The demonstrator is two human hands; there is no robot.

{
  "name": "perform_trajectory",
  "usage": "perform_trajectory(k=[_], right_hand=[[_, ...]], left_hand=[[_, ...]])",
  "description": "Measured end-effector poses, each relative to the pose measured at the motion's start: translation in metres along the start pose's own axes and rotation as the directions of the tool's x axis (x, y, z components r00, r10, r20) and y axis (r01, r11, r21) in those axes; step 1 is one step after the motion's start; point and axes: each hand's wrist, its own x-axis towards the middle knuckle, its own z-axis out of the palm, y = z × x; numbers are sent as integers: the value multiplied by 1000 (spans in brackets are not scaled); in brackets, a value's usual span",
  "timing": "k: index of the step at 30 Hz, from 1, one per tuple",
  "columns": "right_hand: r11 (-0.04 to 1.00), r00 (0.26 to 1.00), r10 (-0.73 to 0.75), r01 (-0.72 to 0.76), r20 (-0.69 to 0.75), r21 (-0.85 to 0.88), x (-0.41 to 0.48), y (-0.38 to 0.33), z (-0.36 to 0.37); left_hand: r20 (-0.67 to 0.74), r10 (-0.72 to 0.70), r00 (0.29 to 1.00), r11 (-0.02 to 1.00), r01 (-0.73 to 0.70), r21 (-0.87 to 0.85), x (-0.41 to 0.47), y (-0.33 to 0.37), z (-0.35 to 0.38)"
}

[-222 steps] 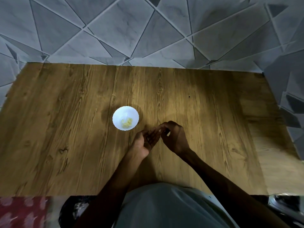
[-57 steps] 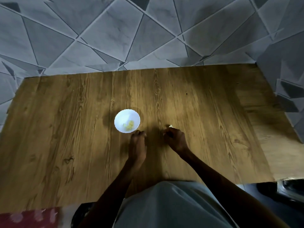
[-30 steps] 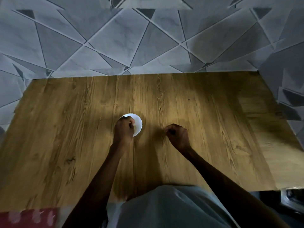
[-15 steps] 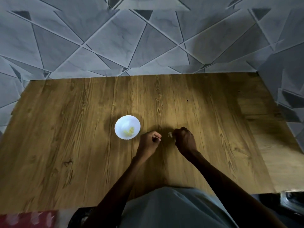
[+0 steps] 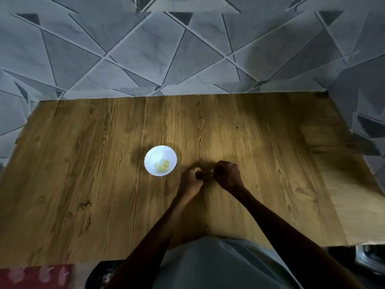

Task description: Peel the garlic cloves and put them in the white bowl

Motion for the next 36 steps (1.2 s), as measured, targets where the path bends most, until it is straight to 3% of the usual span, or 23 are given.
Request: perform_trajectory(k=[3, 5, 8, 16, 29, 36], right_hand=[[954, 995, 78, -91, 58, 286, -6, 3, -4], [864, 979, 130, -191, 159, 467, -12, 5, -6], [768, 972, 112, -215, 205, 603, -21, 5, -10], [748, 950, 242, -311, 195, 586, -25, 4, -16], [794, 957, 228, -288, 177, 535, -23, 3, -15], [711, 954, 189, -298, 234, 637, -24, -2, -27]], left_hand=[[-30, 3, 1000, 997, -5, -75, -2, 0, 0], [-32, -4, 999, 989, -1, -146, -4, 2, 0], [-15, -17, 1000, 972, 13, -237, -8, 3, 1], [50, -24, 998, 925, 41, -378, -12, 5, 4], [115, 48, 992, 949, -9, -317, -13, 5, -6], [109, 104, 989, 949, -66, -308, -12, 8, -10]])
